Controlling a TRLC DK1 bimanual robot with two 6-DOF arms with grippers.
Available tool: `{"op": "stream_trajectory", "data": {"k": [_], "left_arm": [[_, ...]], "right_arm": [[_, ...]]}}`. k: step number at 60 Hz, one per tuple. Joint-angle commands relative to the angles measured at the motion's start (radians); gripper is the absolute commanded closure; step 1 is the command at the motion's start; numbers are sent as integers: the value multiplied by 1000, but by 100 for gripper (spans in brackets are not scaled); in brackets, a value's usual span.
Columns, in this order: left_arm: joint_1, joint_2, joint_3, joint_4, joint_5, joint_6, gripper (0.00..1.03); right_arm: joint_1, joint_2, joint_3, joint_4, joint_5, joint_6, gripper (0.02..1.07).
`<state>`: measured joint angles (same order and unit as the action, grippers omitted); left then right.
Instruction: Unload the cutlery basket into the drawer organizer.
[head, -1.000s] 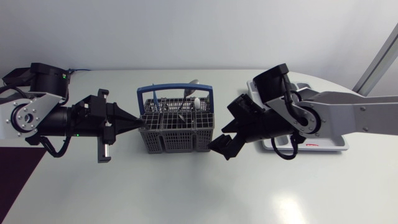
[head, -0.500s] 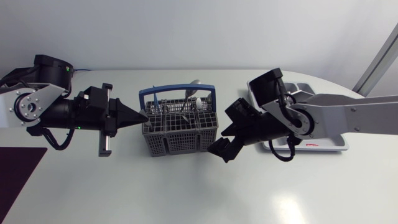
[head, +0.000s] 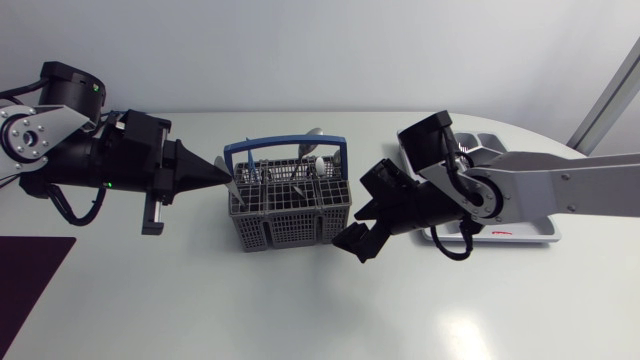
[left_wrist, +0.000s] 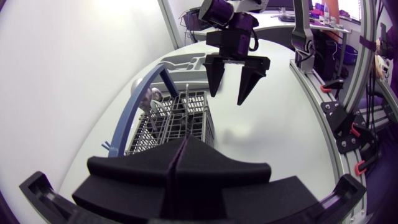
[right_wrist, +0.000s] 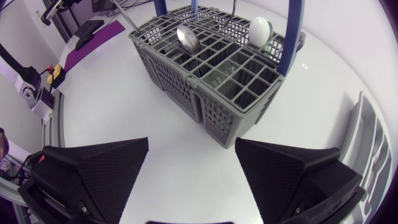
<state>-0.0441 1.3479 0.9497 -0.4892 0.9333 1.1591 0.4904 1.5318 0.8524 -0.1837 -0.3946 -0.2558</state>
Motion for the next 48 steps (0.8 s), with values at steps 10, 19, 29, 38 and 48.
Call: {"op": "stream_trajectory", "data": {"k": [10, 19, 29, 38, 48], "left_arm": [[-2, -104, 27, -28, -30, -84, 93], [-10, -164, 43, -26, -99, -211, 93], [-42, -220, 50, -14, -165, -329, 93], [-92, -265, 14, 70, -277, -438, 92], [-146, -319, -8, 100, -376, -527, 92]], "right_arm": [[14, -22, -15, -14, 7, -11, 7], [20, -33, -19, -19, 7, -11, 7], [31, -45, -18, -22, 7, -5, 7], [45, -65, -15, -19, 11, -7, 7], [77, -94, -9, -17, 39, -19, 7]]}}
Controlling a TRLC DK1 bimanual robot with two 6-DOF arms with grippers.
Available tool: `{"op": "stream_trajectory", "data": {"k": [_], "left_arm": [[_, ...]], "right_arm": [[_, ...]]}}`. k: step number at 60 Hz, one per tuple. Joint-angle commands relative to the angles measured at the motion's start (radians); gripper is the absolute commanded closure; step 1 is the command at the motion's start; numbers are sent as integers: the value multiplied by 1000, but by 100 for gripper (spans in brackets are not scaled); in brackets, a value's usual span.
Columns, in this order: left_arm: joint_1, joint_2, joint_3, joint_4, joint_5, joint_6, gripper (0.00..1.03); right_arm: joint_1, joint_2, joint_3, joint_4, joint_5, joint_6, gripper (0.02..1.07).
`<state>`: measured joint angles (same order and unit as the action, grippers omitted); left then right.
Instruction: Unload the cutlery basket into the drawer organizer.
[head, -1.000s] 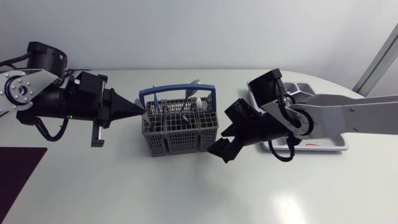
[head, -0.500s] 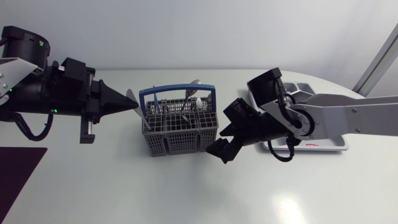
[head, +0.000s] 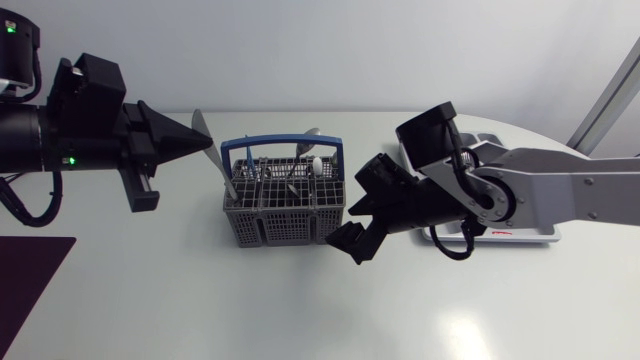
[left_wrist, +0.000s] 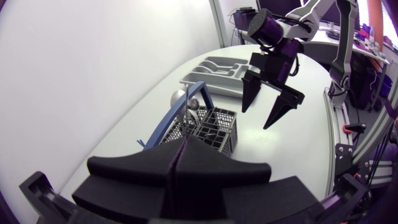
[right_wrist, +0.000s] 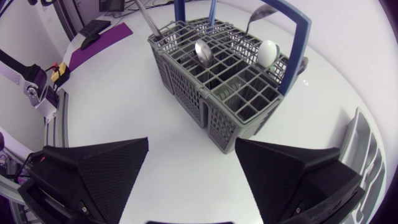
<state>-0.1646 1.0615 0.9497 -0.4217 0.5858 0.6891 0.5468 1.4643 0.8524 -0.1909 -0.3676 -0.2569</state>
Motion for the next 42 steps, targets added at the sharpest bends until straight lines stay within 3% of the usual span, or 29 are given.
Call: {"op": "stream_trajectory", "data": {"k": [1, 22, 30, 42], "left_arm": [[-30, -38, -8, 29, -35, -63, 93], [-139, -135, 4, -32, -149, -152, 92], [-142, -136, -2, -37, -169, -158, 92], [-136, -130, -66, 40, -198, -188, 92]], "right_arm": [[24, -30, -7, -8, 15, -21, 7], [79, -79, 16, 1, 22, -48, 7], [84, -82, 19, 8, 24, -48, 7], [97, -51, 14, 42, 29, -54, 7]]}}
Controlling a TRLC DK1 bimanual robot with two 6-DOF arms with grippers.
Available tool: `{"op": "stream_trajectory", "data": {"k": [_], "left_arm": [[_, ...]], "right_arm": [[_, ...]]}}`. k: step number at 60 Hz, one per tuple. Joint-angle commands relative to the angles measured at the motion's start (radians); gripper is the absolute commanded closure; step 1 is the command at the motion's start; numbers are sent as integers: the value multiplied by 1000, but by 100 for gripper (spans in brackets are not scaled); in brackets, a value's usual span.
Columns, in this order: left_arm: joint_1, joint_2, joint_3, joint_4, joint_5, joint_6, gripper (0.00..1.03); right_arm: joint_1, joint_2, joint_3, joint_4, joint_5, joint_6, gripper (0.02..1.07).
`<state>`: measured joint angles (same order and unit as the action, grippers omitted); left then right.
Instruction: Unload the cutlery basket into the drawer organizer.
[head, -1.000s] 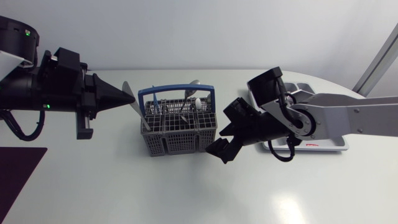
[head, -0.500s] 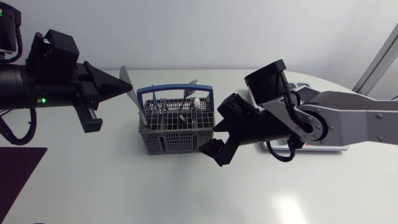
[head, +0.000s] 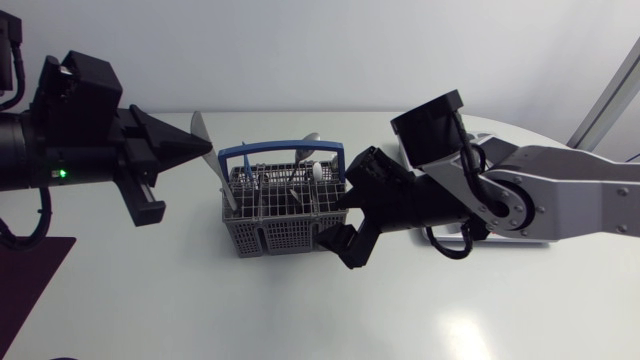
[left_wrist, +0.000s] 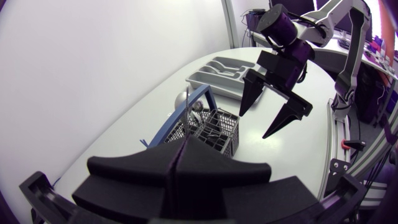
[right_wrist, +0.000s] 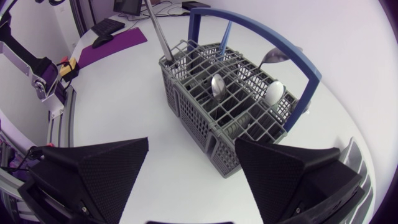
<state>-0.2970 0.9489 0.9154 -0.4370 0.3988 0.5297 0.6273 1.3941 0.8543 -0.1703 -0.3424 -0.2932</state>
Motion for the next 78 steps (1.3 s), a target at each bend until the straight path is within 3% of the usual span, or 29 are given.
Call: {"op": "stream_trajectory", "data": {"k": [1, 19, 34, 48, 56, 66, 78], "left_arm": [[-7, -22, -39, 67, -17, -34, 92], [-108, -136, -133, 185, -195, -128, 92], [-117, -193, -193, 228, -242, -223, 92], [-183, -233, -141, 150, -261, -255, 91], [-272, -225, -69, 86, -253, -252, 91], [-254, -167, -38, 83, -121, -237, 91], [-140, -64, -23, 119, 110, -231, 91]], "right_arm": [[20, 20, 12, 26, 5, -18, 7], [64, 71, 43, 28, 36, -15, 7], [78, 105, 72, 28, 40, -11, 7], [89, 82, 95, 26, 36, -18, 7], [92, 26, 112, 0, -15, -31, 7], [112, -40, 120, -15, -69, -44, 7], [126, -66, 160, -54, -130, -46, 7]]}}
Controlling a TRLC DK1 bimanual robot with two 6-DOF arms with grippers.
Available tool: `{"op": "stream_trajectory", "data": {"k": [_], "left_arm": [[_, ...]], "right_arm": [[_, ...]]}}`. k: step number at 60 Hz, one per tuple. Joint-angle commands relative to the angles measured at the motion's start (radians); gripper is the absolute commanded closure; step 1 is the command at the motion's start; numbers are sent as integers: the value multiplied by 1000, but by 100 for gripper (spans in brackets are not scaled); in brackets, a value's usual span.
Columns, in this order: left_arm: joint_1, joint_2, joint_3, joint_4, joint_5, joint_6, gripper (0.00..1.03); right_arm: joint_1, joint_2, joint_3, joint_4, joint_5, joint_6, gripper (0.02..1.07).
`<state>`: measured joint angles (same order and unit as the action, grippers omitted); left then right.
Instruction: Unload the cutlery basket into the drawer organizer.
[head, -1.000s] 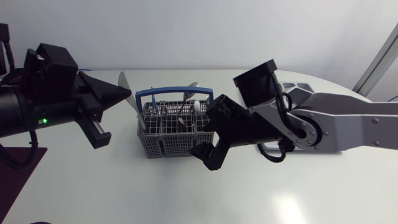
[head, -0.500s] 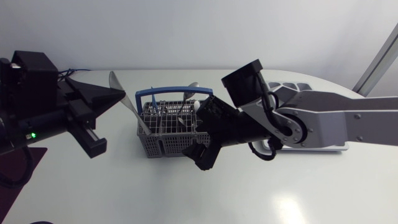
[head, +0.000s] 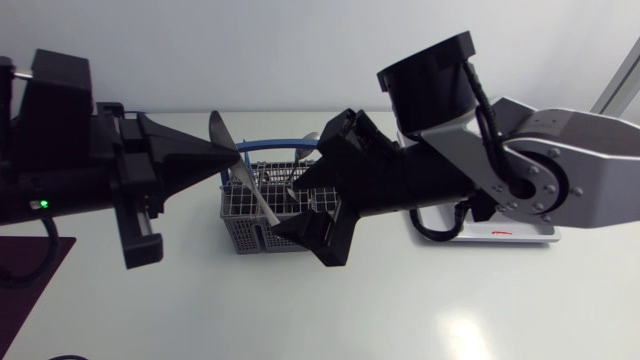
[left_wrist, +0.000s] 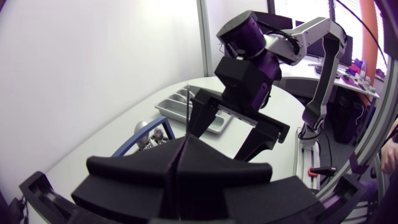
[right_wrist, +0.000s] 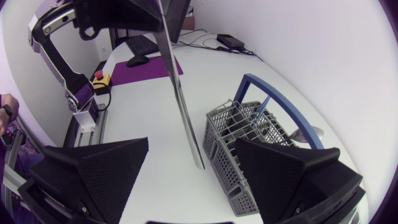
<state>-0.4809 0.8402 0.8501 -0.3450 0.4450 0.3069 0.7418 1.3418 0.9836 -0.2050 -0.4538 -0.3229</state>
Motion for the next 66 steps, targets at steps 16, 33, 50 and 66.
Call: {"op": "stream_trajectory", "data": {"k": [16, 33, 50, 66], "left_arm": [[105, 114, 78, 44, 228, -9, 91], [111, 137, 87, 37, 274, -3, 91], [131, 142, 78, 35, 276, 24, 91], [134, 146, 70, 37, 282, 26, 91]], "right_arm": [[10, 36, 53, -24, -25, -38, 8], [8, 86, 92, -16, -26, -48, 36], [14, 100, 104, -8, -20, -47, 67], [28, 114, 101, -16, -20, -48, 90]]}}
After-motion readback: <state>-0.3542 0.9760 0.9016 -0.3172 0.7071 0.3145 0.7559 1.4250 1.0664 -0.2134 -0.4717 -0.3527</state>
